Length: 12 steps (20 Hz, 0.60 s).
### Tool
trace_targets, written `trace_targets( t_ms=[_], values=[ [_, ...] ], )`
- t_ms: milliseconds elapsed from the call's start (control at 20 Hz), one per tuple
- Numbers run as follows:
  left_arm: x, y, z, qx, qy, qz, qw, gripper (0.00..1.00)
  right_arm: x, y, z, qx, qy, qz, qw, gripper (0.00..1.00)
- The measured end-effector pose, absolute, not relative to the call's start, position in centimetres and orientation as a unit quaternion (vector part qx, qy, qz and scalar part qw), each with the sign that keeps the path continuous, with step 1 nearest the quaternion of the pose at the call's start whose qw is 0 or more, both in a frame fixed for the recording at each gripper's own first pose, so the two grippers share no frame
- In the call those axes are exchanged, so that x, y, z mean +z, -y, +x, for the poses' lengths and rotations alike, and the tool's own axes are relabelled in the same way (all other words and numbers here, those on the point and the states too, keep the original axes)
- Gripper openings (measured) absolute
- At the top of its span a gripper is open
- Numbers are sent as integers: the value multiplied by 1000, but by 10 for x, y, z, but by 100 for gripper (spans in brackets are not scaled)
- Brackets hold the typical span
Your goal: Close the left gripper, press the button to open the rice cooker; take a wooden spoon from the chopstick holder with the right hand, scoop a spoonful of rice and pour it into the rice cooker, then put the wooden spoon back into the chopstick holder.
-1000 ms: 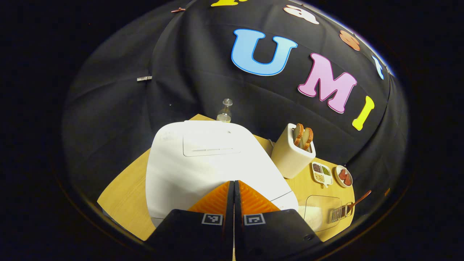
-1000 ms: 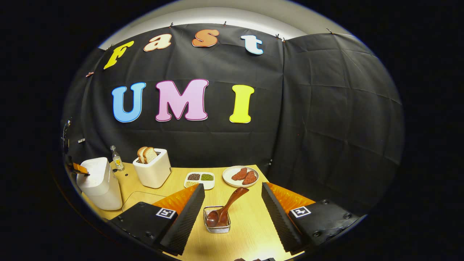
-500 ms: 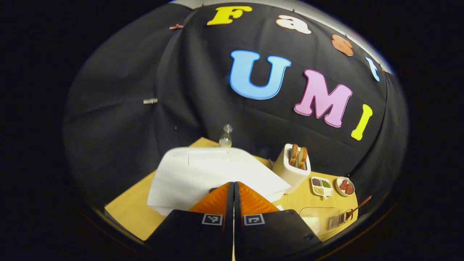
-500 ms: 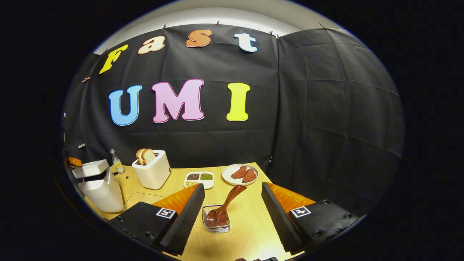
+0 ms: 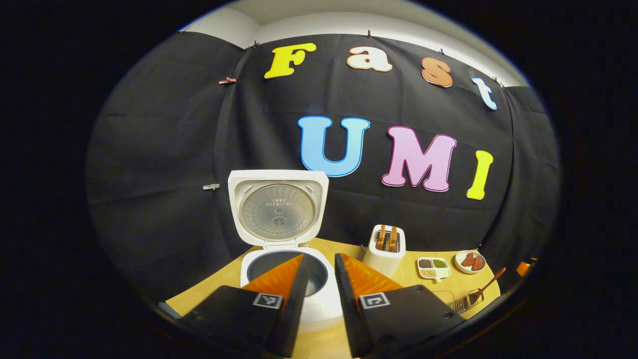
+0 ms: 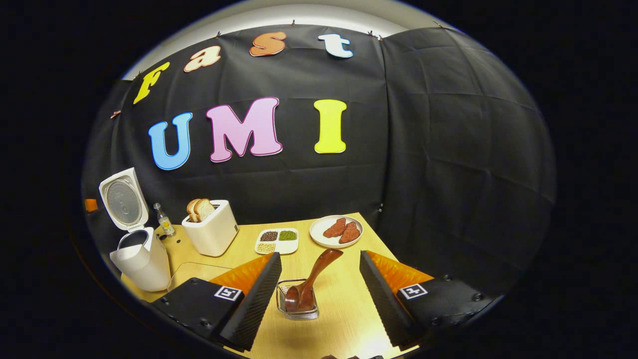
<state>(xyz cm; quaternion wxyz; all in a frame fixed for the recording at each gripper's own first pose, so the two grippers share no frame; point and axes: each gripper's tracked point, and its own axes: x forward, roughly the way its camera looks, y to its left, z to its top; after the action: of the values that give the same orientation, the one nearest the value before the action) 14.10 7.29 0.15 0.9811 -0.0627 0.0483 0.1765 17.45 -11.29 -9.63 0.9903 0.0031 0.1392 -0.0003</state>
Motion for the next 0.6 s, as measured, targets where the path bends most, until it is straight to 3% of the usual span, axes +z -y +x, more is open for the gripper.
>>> trace_targets(
  t_ms=[50,150,600],
  values=[
    [-2,-64,137,173,-50,-70,981,64,-102,113,178,5,-145,5,989,99],
    [-10,-52,128,176,-56,-80,980,94,-113,112,185,16,-160,14,987,98],
    [-54,-25,102,226,-92,-85,966,95,-184,108,227,52,-261,60,962,99]
  ],
)
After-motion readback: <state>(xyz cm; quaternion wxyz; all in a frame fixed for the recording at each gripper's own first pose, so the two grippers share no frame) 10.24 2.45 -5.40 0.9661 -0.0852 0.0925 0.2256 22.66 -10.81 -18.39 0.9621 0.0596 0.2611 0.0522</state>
